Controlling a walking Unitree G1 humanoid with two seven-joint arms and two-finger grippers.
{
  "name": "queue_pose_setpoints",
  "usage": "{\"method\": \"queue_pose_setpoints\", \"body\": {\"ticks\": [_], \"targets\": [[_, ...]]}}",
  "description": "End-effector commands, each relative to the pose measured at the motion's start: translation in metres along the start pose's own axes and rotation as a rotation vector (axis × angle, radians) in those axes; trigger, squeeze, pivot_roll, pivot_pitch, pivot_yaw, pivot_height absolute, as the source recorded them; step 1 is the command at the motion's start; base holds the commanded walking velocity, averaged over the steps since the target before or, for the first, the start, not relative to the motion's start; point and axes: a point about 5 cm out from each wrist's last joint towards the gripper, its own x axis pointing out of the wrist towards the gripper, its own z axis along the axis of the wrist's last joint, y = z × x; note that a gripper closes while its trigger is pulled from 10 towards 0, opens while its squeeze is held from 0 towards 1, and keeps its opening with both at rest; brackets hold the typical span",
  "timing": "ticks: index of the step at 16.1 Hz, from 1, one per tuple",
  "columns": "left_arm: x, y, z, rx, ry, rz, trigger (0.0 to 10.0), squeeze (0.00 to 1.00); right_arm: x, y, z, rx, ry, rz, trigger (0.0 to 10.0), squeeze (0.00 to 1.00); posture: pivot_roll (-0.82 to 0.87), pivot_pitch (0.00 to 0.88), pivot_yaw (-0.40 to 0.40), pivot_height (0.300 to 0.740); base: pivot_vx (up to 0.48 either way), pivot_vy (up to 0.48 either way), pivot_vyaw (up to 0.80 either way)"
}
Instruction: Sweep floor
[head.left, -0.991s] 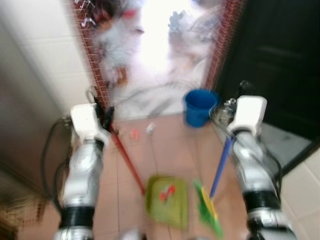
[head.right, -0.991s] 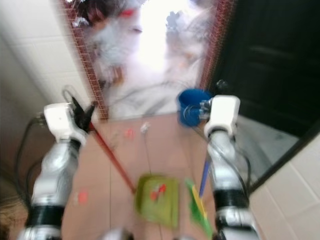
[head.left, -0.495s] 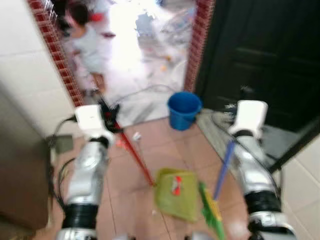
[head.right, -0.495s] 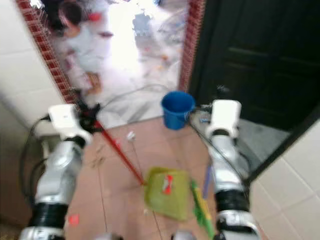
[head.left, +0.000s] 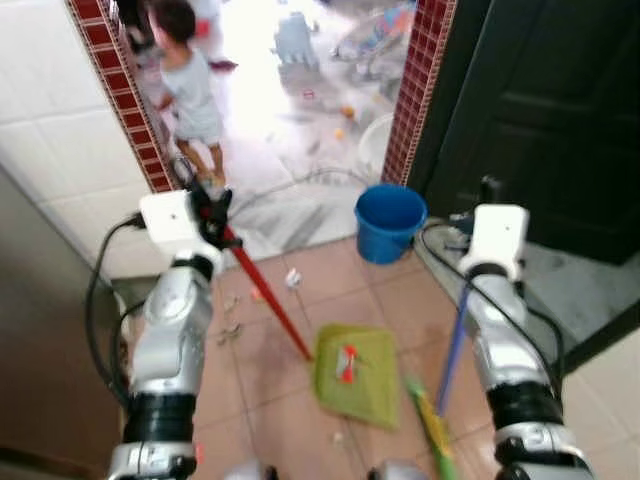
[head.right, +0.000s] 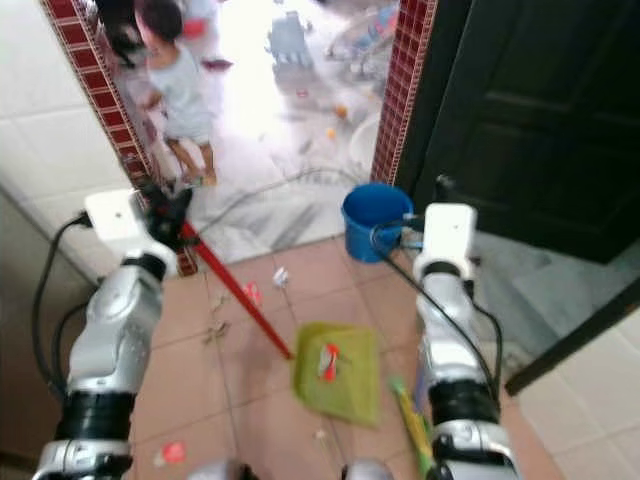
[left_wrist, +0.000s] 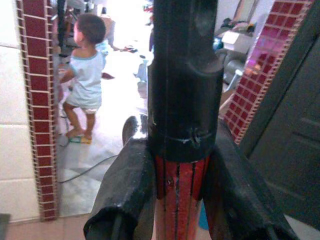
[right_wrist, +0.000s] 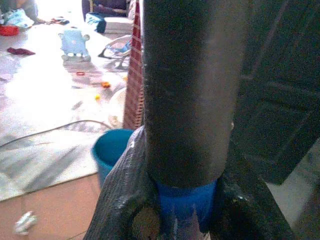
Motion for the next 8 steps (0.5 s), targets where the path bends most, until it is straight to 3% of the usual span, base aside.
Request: {"method": "queue_pose_setpoints", "body": {"ticks": [1,3,8], "targets": [[0.000,-0.001,0.010,0.067,-0.050,-0.010,10.0,0.00,0.004,-0.008,0.005,-0.002,-0.021,-0.024,10.0,0.00,-0.10,0.007,0.041,0.740,0.000,0.000,0.00],[-0.003,0.004,0.003,0.141,-0.041,-0.011,10.0,0.00,0.004,-0.007,0.003,-0.010,-0.009,-0.017,10.0,0.00,-0.10,0.009,0.041,0.740,0.000,0.000,0.00],[-0.010,0.014,-0.022,0.238,0.034,-0.008,10.0,0.00,0.005,-0.002,0.001,0.002,0.014,-0.006,10.0,0.00,-0.10,0.018,0.044,0.740,0.000,0.000,0.00]]}}
